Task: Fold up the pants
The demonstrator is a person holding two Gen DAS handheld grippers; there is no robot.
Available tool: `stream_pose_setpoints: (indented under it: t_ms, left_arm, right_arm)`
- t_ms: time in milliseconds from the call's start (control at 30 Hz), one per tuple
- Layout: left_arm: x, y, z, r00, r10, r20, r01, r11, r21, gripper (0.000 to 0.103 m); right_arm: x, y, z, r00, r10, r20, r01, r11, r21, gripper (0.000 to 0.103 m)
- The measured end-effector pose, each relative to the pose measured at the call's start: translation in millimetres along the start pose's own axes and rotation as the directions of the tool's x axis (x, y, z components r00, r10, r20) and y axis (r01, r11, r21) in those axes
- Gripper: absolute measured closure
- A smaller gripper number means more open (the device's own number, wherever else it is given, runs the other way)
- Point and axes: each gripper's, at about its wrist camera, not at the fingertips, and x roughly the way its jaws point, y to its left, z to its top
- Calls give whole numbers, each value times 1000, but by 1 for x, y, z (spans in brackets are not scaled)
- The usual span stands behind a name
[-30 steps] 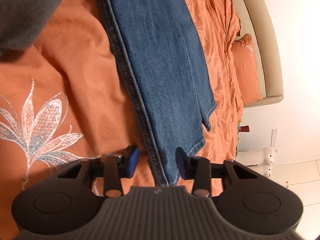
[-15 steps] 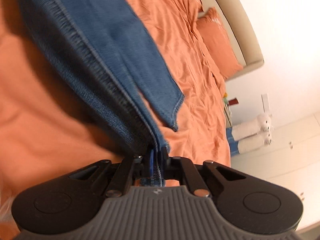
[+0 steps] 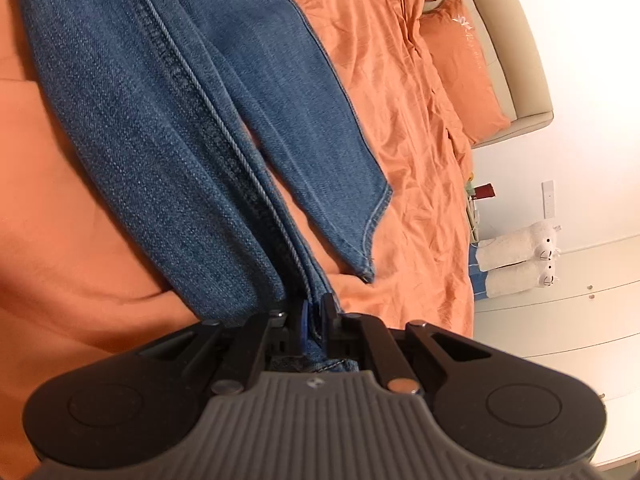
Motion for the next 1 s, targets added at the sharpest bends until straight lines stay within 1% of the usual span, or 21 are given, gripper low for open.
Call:
stream_pose_setpoints:
  t_ms: [67,100,200,267,300,367,400,433,500,533,567,600,633,667,700,800,833,900,933,967,1000]
  left_arm:
    - [-8,8,-1,1000,-11,14,12,999,-39,10]
    - [-12,10,-1,1000,-28,10,28,998,-50,10]
    - [-22,7,-3,998,-67,12,67,998,-14,12]
    - [-24,8,-7,998,-67,10,67,997,25,11]
    - [-22,12,-9,998,-58,5,58,998,12,11]
    - [-12,21,-9,1000,-25,-18,24,998,-64,11]
    - [-8,19,-6,1000,-17,-21,15,998,-68,13]
    - [-6,13,-4,1000,5,-22,-6,999,-40,14]
    - [3,-1,1,996,86,-26,-86,996,10,14]
    - [10,-8,4,991,132,-36,-130,991,36,13]
    - [19,-14,7,981,187,-51,-184,981,66,9]
    - [30,-21,11,969,238,-73,-231,968,97,8]
    - [40,-26,14,963,253,-93,-241,963,122,9]
    - [47,-29,20,961,252,-111,-237,962,134,14]
    - [54,-31,26,961,246,-126,-230,965,127,14]
    - [66,-27,40,964,229,-136,-218,972,87,13]
    - [67,-24,40,961,238,-141,-228,970,82,10]
    - [67,-19,42,958,248,-144,-241,968,64,10]
    - [62,-16,43,961,236,-142,-230,972,55,15]
    - [54,-15,43,971,202,-127,-197,979,51,23]
    - [43,-13,40,983,152,-107,-147,987,59,23]
  right_arm:
    - [1,1,0,1000,4,1,-4,1000,2,103]
    - [1,2,0,1000,4,1,-4,1000,2,103]
    - [3,2,0,1000,5,0,-5,1000,6,103]
    - [2,2,0,1000,4,1,-4,1000,4,103]
    - [1,2,0,1000,5,2,-5,1000,4,103]
    - [0,1,0,1000,5,4,-5,1000,4,103]
    - [0,1,0,1000,3,5,-3,1000,5,103]
    - [0,1,1,1000,2,3,-2,1000,7,103]
    - [-1,0,1,1000,1,2,-1,1000,11,103]
    - [-2,1,2,1000,1,2,-1,1000,13,103]
    - [-3,1,2,1000,0,1,0,1000,13,103]
    - [-3,1,2,1000,2,-1,-2,1000,14,103]
    - [-4,1,2,1000,3,-2,-3,1000,14,103]
    - [-4,2,2,1000,3,-6,-3,1000,14,103]
    - [-3,2,2,1000,4,-12,-4,1000,14,103]
    - [-4,0,3,1000,6,-19,-5,1000,20,103]
    - [-5,0,3,1000,5,-20,-5,1000,20,103]
    - [-6,0,3,1000,8,-20,-8,1000,25,103]
    - [-6,-1,2,1000,10,-20,-10,1000,29,103]
    - [-6,-1,2,1000,11,-21,-11,999,31,103]
    - [-6,0,2,1000,14,-22,-13,999,32,103]
